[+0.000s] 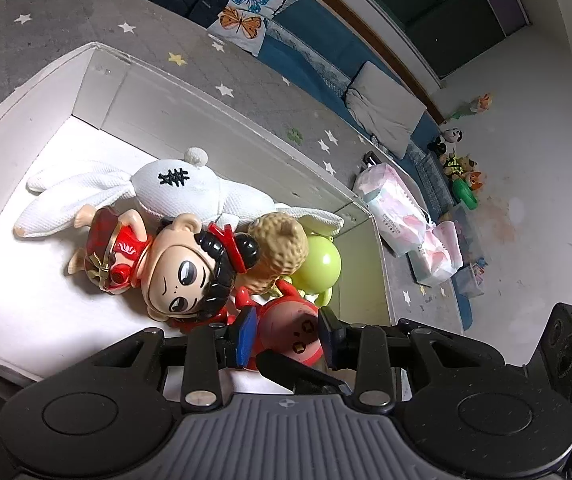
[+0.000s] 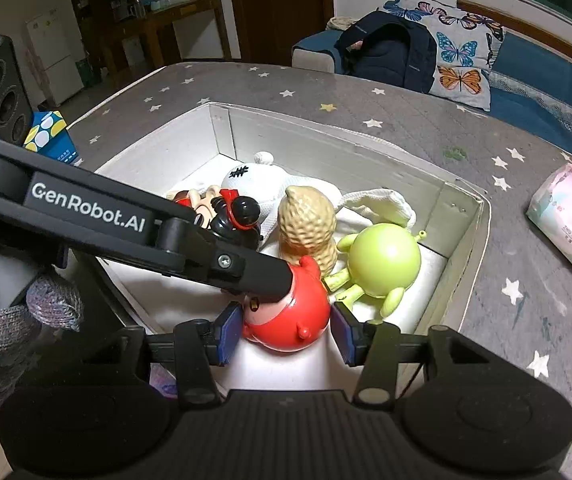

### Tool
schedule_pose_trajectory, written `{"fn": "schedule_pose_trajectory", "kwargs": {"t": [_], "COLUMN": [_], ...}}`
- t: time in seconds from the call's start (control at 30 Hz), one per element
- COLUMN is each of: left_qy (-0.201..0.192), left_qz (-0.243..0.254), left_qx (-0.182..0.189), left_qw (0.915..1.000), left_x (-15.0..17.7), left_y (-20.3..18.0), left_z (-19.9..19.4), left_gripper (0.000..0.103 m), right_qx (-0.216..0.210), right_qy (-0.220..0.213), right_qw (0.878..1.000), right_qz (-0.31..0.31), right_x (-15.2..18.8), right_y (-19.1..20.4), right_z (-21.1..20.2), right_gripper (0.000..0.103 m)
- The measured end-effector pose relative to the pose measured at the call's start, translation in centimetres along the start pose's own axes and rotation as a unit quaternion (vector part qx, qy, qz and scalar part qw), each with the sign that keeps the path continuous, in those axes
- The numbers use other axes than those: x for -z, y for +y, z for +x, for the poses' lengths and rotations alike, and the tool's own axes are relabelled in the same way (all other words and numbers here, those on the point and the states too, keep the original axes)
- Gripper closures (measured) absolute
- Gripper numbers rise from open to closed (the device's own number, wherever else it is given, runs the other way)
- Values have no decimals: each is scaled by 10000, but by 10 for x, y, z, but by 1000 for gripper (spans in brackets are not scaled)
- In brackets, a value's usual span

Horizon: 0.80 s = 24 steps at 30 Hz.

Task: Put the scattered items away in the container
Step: 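Lower the red toy into the box and open both grippers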

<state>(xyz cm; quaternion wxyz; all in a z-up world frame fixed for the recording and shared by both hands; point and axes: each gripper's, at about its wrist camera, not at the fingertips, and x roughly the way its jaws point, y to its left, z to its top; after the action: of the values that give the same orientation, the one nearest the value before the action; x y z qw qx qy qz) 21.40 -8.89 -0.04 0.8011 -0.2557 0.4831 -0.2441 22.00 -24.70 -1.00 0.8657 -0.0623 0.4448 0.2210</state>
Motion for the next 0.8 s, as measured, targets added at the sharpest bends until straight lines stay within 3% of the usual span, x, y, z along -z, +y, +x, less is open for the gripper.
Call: {"fn": "schedule_pose_trajectory", "kwargs": {"t": [0.8], "left_qy": [-293], "left_qz": [278], "left_qx": [-170], "left_qw": [9990], "left_x": [7], "left_y": [-5], "left_z": [-18], "left_gripper": [68], "right_qx": [139], "right_qy": [-126], "right_qw": [9998], "right_qz": [-28], "right_x": [5], "right_y": [-2], "right_z": [-5], "right_gripper": [53]}}
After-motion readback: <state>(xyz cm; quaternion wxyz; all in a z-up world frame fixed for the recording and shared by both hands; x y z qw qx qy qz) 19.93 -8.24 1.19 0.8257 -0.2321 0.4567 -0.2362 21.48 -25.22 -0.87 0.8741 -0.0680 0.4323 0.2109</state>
